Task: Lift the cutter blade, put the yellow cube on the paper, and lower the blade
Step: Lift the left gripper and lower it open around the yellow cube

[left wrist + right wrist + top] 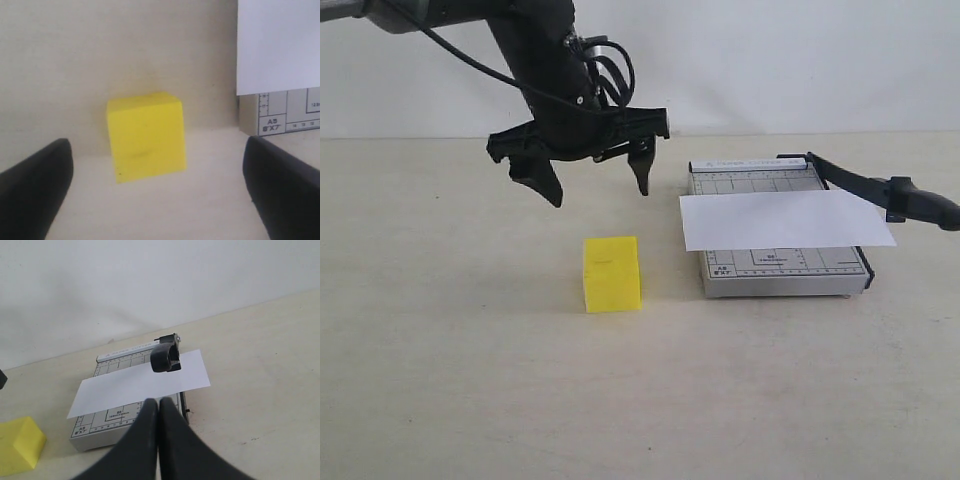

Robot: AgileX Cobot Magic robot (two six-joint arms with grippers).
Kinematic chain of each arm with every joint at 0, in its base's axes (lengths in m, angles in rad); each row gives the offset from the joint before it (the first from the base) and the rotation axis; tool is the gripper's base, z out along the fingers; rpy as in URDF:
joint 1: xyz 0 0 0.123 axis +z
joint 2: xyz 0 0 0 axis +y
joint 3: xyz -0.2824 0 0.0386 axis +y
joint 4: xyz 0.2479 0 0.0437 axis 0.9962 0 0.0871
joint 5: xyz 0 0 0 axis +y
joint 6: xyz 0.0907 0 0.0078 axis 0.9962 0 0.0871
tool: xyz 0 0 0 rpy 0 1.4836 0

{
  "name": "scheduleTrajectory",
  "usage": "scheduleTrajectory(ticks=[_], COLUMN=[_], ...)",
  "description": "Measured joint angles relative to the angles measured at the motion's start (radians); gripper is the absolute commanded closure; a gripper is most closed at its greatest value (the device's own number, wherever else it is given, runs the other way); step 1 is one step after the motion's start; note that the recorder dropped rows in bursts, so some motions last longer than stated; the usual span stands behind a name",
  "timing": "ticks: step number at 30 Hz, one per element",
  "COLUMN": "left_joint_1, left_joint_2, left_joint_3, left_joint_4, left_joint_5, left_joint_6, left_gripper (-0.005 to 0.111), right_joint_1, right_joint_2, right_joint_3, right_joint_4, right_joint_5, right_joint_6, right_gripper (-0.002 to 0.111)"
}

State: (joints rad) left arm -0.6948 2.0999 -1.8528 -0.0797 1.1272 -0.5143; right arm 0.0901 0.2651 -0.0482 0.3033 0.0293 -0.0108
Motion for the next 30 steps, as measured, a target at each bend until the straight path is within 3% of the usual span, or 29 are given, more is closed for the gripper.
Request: scheduleTrajectory(ticks=[20, 25, 30], left_joint_1=[-0.002, -0.002, -0.002], left_joint_2=[0.056, 0.084, 0.109], left_joint_3=[0.000, 0.000, 0.000], left_joint_4=[-0.014, -0.019, -0.029], left_joint_5=[0.007, 0.014, 0.023], left_joint_6=[-0.011, 0.016, 0.029], left_gripper=[0.020, 0.013, 0.012], right_joint_1=[0.000, 0.000, 0.000], right_joint_2=[0.000, 0.000, 0.000], right_joint_3=[0.000, 0.000, 0.000], right_joint_4=[0.000, 0.000, 0.000], right_joint_5=[0.000, 0.000, -0.002], right_joint_6=[0.004, 0.011, 0.011], right_gripper=[0.108, 0.108, 0.108])
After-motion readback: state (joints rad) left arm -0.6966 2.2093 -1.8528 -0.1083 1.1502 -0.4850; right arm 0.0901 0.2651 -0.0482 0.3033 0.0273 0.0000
